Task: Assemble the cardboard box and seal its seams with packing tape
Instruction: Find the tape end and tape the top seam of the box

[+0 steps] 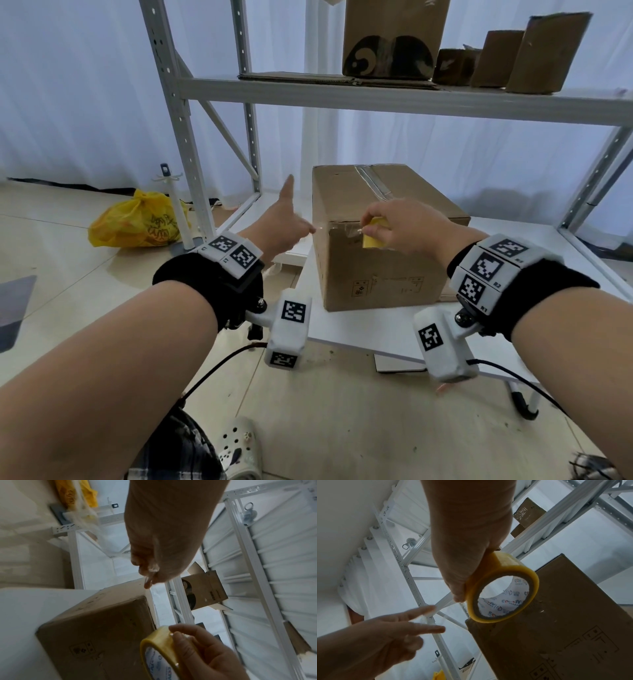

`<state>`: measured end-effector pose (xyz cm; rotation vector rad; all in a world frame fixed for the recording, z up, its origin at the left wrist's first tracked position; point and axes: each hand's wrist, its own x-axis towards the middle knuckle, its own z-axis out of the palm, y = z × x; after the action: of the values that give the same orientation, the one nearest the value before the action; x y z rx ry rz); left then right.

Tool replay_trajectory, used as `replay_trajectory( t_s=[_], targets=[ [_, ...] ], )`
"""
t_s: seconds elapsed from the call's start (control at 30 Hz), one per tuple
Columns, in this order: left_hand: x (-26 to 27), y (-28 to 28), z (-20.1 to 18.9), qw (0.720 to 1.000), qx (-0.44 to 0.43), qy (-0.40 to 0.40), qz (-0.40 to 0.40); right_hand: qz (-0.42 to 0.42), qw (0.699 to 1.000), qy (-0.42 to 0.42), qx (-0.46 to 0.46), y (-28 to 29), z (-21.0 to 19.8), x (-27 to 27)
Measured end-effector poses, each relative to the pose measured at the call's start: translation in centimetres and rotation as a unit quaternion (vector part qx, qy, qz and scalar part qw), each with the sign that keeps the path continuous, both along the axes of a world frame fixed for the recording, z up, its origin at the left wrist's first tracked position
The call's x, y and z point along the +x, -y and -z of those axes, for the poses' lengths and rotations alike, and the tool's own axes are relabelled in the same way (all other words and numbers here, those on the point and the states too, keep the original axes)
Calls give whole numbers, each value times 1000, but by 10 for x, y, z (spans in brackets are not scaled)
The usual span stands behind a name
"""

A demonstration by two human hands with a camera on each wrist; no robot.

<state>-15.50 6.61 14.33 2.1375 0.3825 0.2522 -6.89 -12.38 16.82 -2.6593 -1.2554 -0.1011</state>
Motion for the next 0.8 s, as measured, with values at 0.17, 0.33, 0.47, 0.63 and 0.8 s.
replay_trajectory(
  t_s=[0.17,0.33,0.47,0.63,0.8],
  targets=[
    [-7,21,-7,994,65,-25,81,-11,1000,-10,12,-5,-2,-5],
    [-4,25,-6,971,221,-22,85,-40,998,-42,15,-11,-3,-12],
    [4,18,-1,967,246,51,37,-54,994,-94,27,-11,-2,-13],
    [1,23,-1,983,149,103,41,-45,978,-185,81,-13,-3,-10],
    [1,13,3,983,21,178,37,-2,987,-127,94,-5,-4,1]
  ],
)
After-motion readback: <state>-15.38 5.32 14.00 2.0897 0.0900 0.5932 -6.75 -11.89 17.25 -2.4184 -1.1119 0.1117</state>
